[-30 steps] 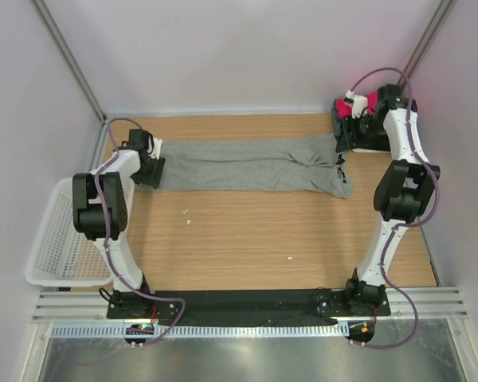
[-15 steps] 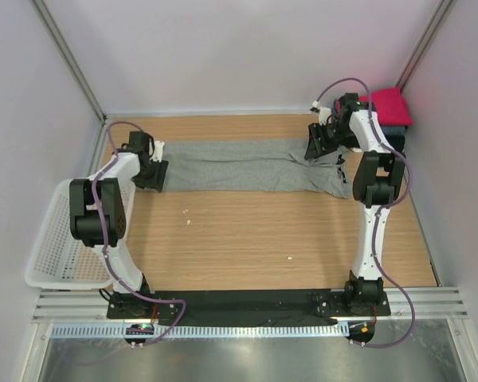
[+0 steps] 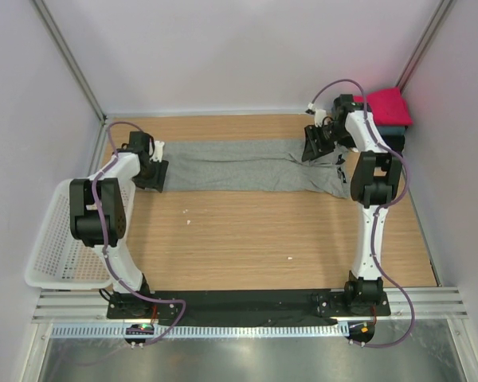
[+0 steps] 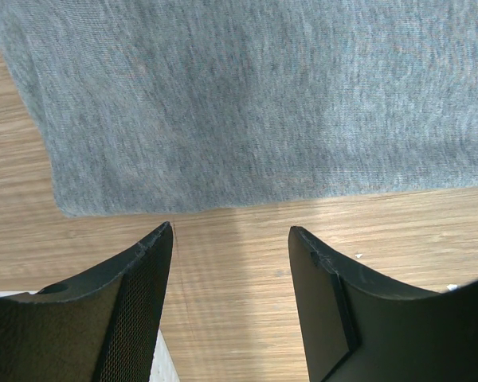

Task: Fold and stack the t-shirts
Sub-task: Fold the tshirt

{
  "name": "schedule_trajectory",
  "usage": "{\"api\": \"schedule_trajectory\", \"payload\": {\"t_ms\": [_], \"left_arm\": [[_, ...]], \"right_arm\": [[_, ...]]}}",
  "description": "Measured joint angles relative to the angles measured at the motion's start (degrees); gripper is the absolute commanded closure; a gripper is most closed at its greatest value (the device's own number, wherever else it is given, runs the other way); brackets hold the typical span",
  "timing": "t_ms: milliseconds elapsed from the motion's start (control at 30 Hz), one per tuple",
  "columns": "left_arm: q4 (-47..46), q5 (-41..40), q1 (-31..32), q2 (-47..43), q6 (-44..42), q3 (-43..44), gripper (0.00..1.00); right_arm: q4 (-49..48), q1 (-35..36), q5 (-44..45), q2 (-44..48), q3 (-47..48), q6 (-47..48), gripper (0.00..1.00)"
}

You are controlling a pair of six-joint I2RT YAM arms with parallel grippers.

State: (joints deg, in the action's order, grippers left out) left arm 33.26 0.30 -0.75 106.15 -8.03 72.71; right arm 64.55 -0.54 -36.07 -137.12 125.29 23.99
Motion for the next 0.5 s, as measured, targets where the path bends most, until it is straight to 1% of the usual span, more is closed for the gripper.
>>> {"api": "schedule_trajectory", "payload": {"t_ms": [133, 300, 500], "left_arm": [[0.0, -0.02, 0.0, 0.0, 0.07, 0.0, 0.38], [0.0, -0.04, 0.0, 0.0, 0.07, -0.31, 0.38], [0.0, -0.04, 0.0, 0.0, 0.07, -0.39, 0.38]], "right_arm": [[0.26, 0.17, 0.0, -0.15, 0.0, 0.28, 0.52], [0.44, 1.44, 0.44, -0.74, 0.0, 0.28, 0.6], [1.07, 2.78, 0.87, -1.81, 0.0, 0.5, 0.74]]}}
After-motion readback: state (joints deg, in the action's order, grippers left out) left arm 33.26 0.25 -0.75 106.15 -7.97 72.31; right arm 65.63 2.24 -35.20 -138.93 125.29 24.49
